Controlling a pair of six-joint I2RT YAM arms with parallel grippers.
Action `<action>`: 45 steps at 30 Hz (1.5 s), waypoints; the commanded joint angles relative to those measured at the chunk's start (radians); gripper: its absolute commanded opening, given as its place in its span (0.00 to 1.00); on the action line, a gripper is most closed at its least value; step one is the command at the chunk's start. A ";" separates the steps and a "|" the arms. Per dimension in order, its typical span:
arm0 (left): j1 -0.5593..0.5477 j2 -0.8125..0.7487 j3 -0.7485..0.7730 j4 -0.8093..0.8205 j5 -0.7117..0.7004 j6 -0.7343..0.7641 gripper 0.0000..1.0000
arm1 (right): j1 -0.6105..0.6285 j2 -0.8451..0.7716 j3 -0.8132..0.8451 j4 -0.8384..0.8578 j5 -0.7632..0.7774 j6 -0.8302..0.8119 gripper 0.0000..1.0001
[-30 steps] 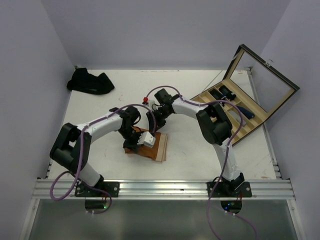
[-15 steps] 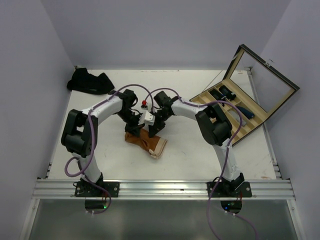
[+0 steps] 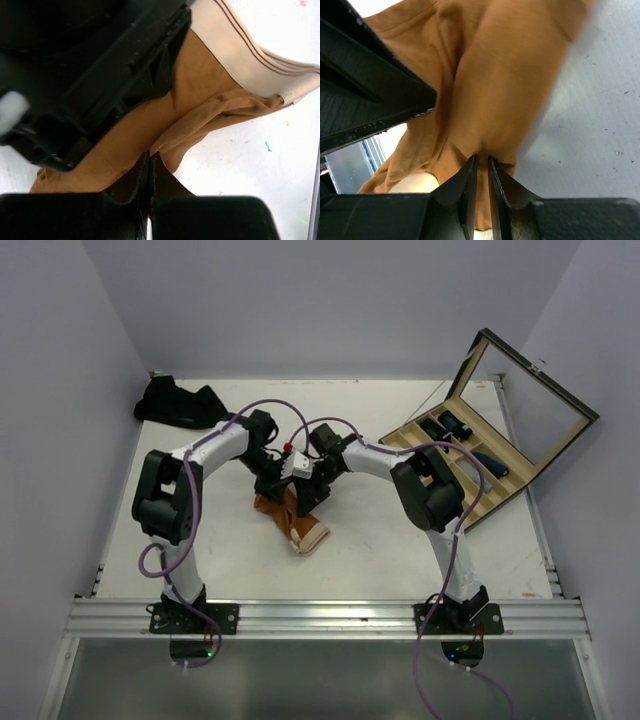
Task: Roll the underwear
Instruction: Fold the underwear
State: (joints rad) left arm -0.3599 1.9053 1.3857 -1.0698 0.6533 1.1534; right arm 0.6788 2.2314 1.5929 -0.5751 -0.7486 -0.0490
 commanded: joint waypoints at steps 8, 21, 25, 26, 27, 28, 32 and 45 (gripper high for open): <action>0.006 0.099 0.069 0.120 0.002 -0.078 0.00 | 0.011 -0.012 -0.034 0.017 0.015 0.015 0.20; -0.010 0.129 -0.043 0.307 -0.083 -0.165 0.02 | -0.079 -0.133 -0.146 0.099 -0.011 0.254 0.31; -0.016 0.169 -0.028 0.304 -0.115 -0.169 0.03 | -0.143 -0.200 -0.203 0.109 -0.012 0.302 0.34; -0.019 0.173 -0.027 0.303 -0.127 -0.173 0.03 | -0.156 -0.208 -0.214 0.086 -0.015 0.299 0.34; -0.020 0.181 -0.022 0.297 -0.133 -0.167 0.04 | -0.183 -0.214 -0.218 0.077 -0.014 0.298 0.33; -0.025 0.190 -0.019 0.295 -0.141 -0.166 0.04 | -0.196 -0.232 -0.224 0.069 -0.027 0.294 0.31; -0.034 0.207 -0.001 0.278 -0.168 -0.173 0.05 | -0.225 -0.318 -0.234 0.116 -0.118 0.356 0.29; -0.048 0.333 0.116 0.165 -0.167 -0.210 0.06 | -0.001 -0.685 -0.258 0.107 0.368 0.058 0.61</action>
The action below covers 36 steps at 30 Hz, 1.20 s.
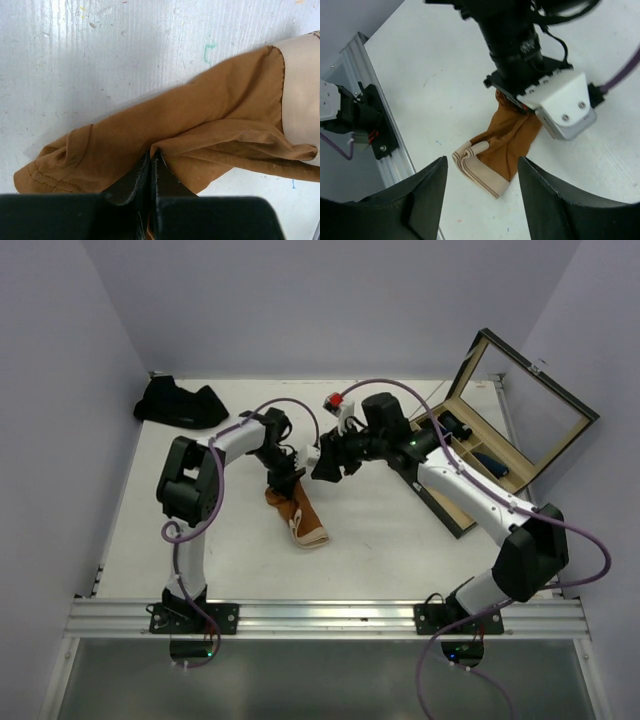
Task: Roll the underwear
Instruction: Fold the underwear
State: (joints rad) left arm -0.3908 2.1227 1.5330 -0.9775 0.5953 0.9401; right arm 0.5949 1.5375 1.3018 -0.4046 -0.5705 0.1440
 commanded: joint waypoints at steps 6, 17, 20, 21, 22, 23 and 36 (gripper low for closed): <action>-0.019 0.143 -0.019 0.062 -0.095 -0.060 0.07 | 0.313 0.140 0.140 -0.198 0.412 -0.136 0.69; -0.019 0.132 -0.051 0.085 -0.088 -0.103 0.08 | 0.373 0.387 0.320 -0.293 0.625 -0.041 0.92; -0.019 0.135 -0.045 0.083 -0.088 -0.103 0.08 | 0.381 0.420 0.336 -0.313 0.643 -0.049 0.92; -0.019 0.138 -0.043 0.083 -0.086 -0.101 0.08 | 0.382 0.424 0.341 -0.321 0.635 -0.050 0.89; -0.019 0.138 -0.043 0.083 -0.088 -0.100 0.08 | 0.385 0.427 0.341 -0.332 0.618 -0.055 0.86; -0.019 0.140 -0.043 0.083 -0.089 -0.100 0.08 | 0.387 0.427 0.337 -0.330 0.600 -0.055 0.84; -0.017 0.125 -0.065 0.094 -0.095 -0.103 0.08 | 0.390 0.408 0.223 -0.321 0.469 -0.024 0.69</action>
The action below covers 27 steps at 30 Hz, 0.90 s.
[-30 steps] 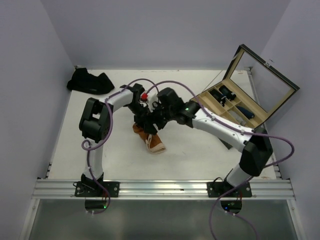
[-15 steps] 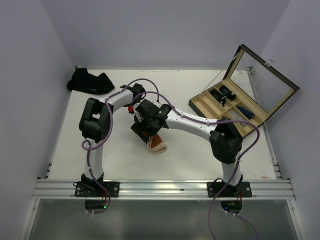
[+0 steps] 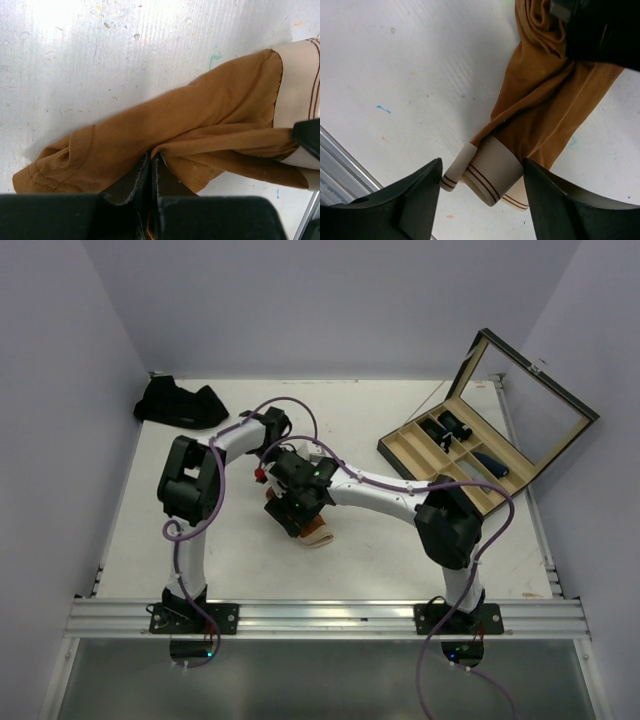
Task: Roll the underwear
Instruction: Fold the underwear
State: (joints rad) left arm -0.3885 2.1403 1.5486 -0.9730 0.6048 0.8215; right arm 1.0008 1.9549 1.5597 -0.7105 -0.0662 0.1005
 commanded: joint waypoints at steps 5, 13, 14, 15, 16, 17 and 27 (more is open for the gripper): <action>-0.021 0.096 -0.100 0.099 -0.109 0.013 0.08 | -0.047 -0.053 -0.098 0.023 -0.024 0.011 0.55; -0.020 0.092 -0.105 0.094 -0.114 0.013 0.08 | -0.160 -0.172 -0.256 0.191 -0.191 0.076 0.02; -0.020 0.093 -0.107 0.092 -0.115 0.013 0.08 | -0.178 -0.192 -0.280 0.221 -0.223 0.094 0.00; -0.020 0.093 -0.108 0.091 -0.115 0.013 0.08 | -0.197 -0.220 -0.329 0.277 -0.301 0.129 0.00; -0.020 0.093 -0.110 0.091 -0.115 0.013 0.08 | -0.232 -0.232 -0.351 0.302 -0.335 0.148 0.00; -0.018 0.092 -0.111 0.091 -0.114 0.014 0.08 | -0.250 -0.238 -0.372 0.324 -0.378 0.166 0.00; 0.043 -0.009 -0.090 0.099 0.059 -0.041 0.35 | -0.343 -0.131 -0.511 0.419 -0.661 0.213 0.00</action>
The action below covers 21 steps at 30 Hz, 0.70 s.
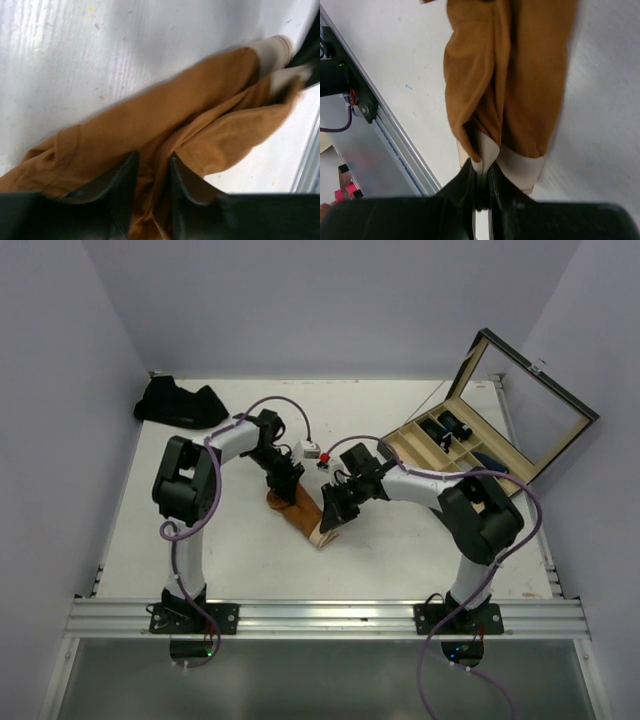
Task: Roll the underwear
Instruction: Fold the underwear
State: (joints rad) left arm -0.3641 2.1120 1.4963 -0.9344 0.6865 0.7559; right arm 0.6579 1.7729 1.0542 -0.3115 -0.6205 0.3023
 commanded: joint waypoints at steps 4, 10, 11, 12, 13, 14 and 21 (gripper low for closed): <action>0.097 -0.102 -0.033 0.109 0.131 -0.029 0.51 | -0.009 0.134 0.039 -0.067 -0.111 -0.049 0.00; 0.249 -0.342 -0.126 0.250 0.249 -0.072 0.59 | -0.055 0.181 0.032 -0.072 -0.145 -0.071 0.00; 0.258 -0.390 -0.145 0.243 0.255 -0.029 0.59 | -0.058 0.181 0.029 -0.066 -0.150 -0.077 0.00; 0.263 -0.409 -0.162 0.191 0.257 0.093 0.59 | -0.061 0.181 0.026 -0.049 -0.163 -0.075 0.00; 0.263 -0.423 -0.204 0.172 0.257 0.143 0.60 | -0.064 0.183 0.026 -0.043 -0.168 -0.080 0.00; 0.263 -0.446 -0.226 0.163 0.257 0.178 0.61 | -0.064 0.187 0.027 -0.043 -0.171 -0.084 0.00; 0.241 -0.394 -0.304 0.198 0.251 0.298 0.76 | -0.070 0.226 0.026 -0.060 -0.200 -0.129 0.00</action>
State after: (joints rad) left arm -0.1143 1.6791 1.2167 -0.7685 0.9016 0.9516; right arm 0.5892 1.9652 1.0801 -0.3504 -0.8425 0.2302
